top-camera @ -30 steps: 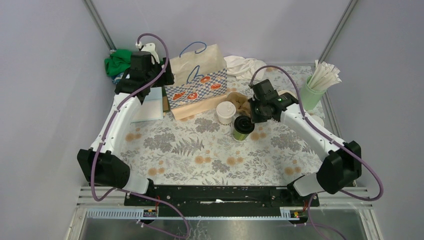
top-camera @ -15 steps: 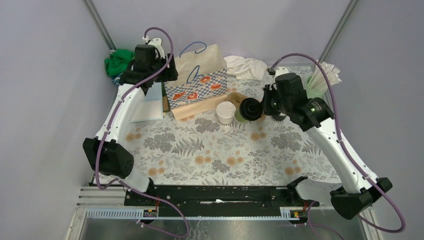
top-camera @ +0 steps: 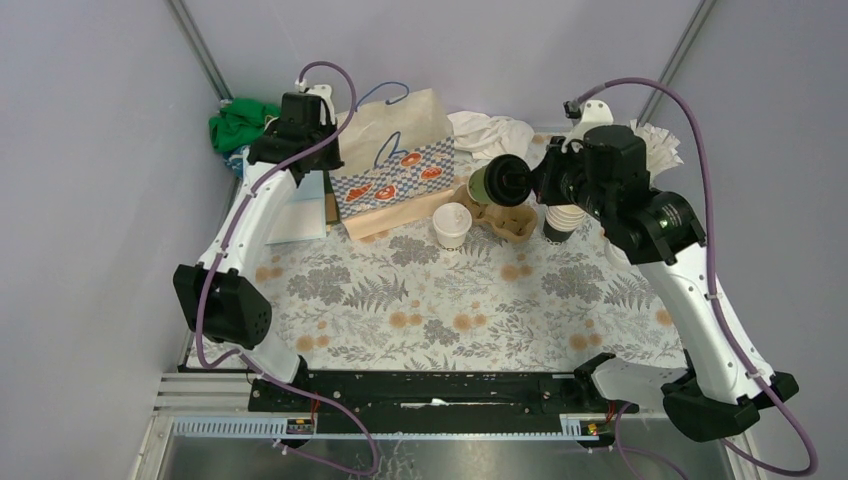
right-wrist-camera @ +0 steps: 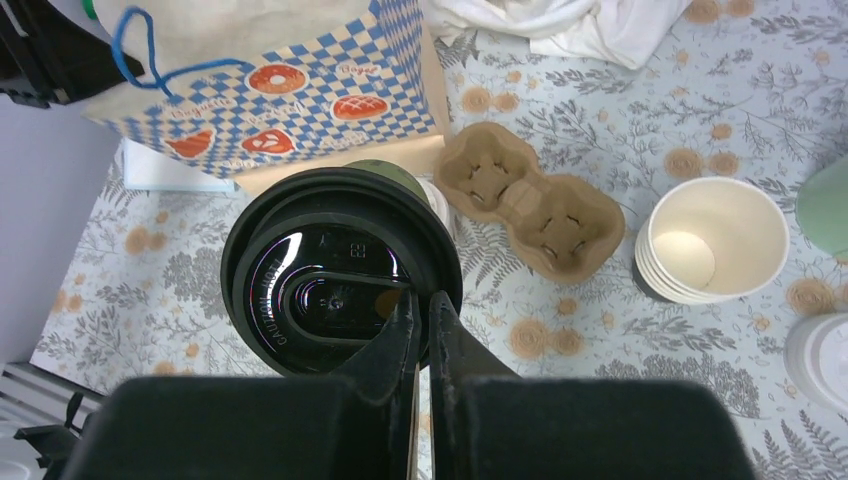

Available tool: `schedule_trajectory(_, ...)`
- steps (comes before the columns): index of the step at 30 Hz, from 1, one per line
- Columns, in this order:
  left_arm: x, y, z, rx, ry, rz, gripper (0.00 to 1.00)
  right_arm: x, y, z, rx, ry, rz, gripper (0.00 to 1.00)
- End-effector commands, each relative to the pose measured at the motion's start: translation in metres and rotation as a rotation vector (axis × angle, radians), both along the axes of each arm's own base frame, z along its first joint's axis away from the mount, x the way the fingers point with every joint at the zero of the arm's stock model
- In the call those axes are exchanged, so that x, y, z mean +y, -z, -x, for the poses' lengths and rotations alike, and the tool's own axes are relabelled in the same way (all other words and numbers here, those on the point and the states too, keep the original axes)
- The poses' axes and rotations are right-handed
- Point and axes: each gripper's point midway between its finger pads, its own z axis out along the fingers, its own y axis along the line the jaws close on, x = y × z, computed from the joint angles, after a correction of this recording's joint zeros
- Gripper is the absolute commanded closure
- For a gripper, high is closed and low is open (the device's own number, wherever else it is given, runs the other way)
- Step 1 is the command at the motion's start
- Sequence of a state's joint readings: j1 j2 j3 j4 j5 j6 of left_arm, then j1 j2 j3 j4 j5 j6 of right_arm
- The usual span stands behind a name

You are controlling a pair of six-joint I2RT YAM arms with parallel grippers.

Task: Pack the takeout coffee
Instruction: Move the takeout bag to the center of the board.

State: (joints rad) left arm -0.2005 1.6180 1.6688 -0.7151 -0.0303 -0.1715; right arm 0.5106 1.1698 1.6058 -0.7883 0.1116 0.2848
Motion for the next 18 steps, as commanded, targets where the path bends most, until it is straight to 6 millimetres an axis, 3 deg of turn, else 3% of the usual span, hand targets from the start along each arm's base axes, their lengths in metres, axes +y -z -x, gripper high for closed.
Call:
schedule_trajectory(1,0.027,-0.021,0.007,-0.059,-0.072,-0.067,0.89,0.012,-0.029,-0.018,-0.086,0.002,-0.055,1.0)
schedule_trajectory(3,0.036,-0.028,0.01,-0.078,-0.09,-0.076,1.0,0.018,-0.034,-0.023,-0.086,-0.012,-0.068,1.0)
schedule_trajectory(11,0.085,-0.066,0.03,-0.156,-0.166,-0.156,1.0,0.044,-0.03,-0.03,-0.024,-0.089,-0.112,1.0)
schedule_trajectory(13,0.083,-0.074,0.034,-0.176,-0.11,-0.172,1.0,0.051,-0.031,-0.028,-0.013,-0.123,-0.131,1.0)
schedule_trajectory(18,0.074,-0.068,0.048,-0.113,0.093,-0.228,1.0,0.059,-0.032,-0.024,0.003,-0.165,-0.152,1.0)
